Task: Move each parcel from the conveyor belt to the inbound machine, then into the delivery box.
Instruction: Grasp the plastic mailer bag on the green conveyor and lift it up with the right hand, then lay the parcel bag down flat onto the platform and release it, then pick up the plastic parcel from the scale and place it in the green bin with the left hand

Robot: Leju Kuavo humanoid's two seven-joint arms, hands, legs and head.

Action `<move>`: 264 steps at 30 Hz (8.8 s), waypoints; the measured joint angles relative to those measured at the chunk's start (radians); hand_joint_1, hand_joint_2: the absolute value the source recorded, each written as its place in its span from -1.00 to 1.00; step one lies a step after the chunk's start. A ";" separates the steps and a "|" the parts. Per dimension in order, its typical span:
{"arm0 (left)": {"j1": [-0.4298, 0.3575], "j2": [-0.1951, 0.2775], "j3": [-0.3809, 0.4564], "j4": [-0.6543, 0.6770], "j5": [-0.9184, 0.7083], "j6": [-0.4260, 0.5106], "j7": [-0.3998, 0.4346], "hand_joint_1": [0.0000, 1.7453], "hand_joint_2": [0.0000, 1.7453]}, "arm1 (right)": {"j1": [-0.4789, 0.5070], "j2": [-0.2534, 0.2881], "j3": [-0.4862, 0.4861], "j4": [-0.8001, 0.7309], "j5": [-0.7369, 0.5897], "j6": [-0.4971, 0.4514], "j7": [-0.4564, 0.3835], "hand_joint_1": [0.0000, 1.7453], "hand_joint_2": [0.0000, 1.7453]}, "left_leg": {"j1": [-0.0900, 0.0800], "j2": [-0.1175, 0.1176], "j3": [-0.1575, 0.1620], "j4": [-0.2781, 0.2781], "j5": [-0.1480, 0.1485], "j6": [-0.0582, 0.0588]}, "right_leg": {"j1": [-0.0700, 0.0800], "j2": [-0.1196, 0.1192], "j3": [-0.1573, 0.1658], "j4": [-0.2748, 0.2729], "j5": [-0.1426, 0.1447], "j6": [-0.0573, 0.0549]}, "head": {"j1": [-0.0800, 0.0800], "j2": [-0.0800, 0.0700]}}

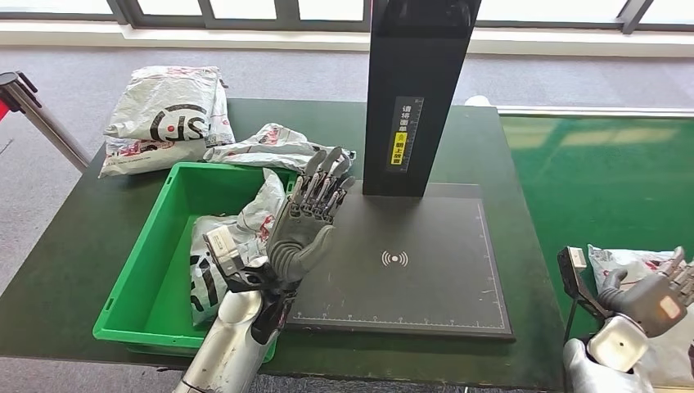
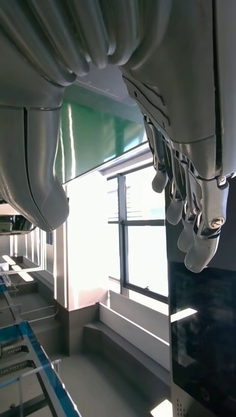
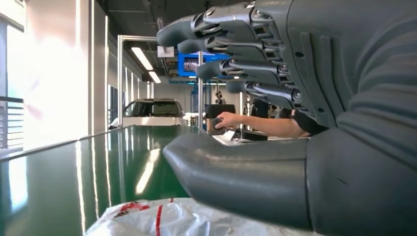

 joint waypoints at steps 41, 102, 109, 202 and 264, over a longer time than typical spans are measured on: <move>-0.001 0.000 0.000 0.017 -0.007 0.011 0.000 -1.00 1.00 | -0.157 -0.060 -0.163 0.488 -0.004 0.228 0.107 1.00 1.00 | 0.000 0.000 0.000 0.000 0.000 0.000 | 0.000 0.000 0.001 0.000 0.000 0.000 | 0.000 0.000; -0.001 -0.001 0.017 0.011 -0.007 0.029 0.000 -1.00 1.00 | 0.038 0.441 0.179 -0.420 -0.630 0.426 -1.025 -0.99 1.00 | 0.003 0.000 -0.002 -0.001 0.004 -0.006 | 0.003 0.000 -0.005 0.004 0.001 -0.005 | 0.000 0.000; -0.001 -0.001 0.017 0.011 -0.009 0.029 0.000 -1.00 1.00 | 0.027 0.417 0.197 -0.355 -0.620 0.440 -0.980 -1.00 -1.00 | 0.003 0.000 -0.002 -0.001 0.004 -0.006 | 0.003 0.000 -0.005 0.004 0.001 -0.005 | 0.000 0.000; -0.260 -0.049 -0.512 0.818 -1.070 0.917 0.775 1.00 1.00 | 0.199 0.393 0.181 -0.892 -1.246 0.003 -1.239 -1.00 1.00 | 0.001 0.004 -0.001 -0.001 0.003 -0.006 | 0.001 0.003 -0.006 0.004 0.001 -0.005 | 0.000 0.000; -0.225 -0.049 -0.308 0.785 -1.258 0.869 0.790 -1.00 1.00 | 0.220 0.396 0.191 -0.916 -1.267 0.003 -1.238 -1.00 1.00 | 0.001 0.003 -0.001 -0.001 0.003 -0.005 | 0.001 0.003 -0.005 0.004 0.001 -0.005 | 0.000 0.000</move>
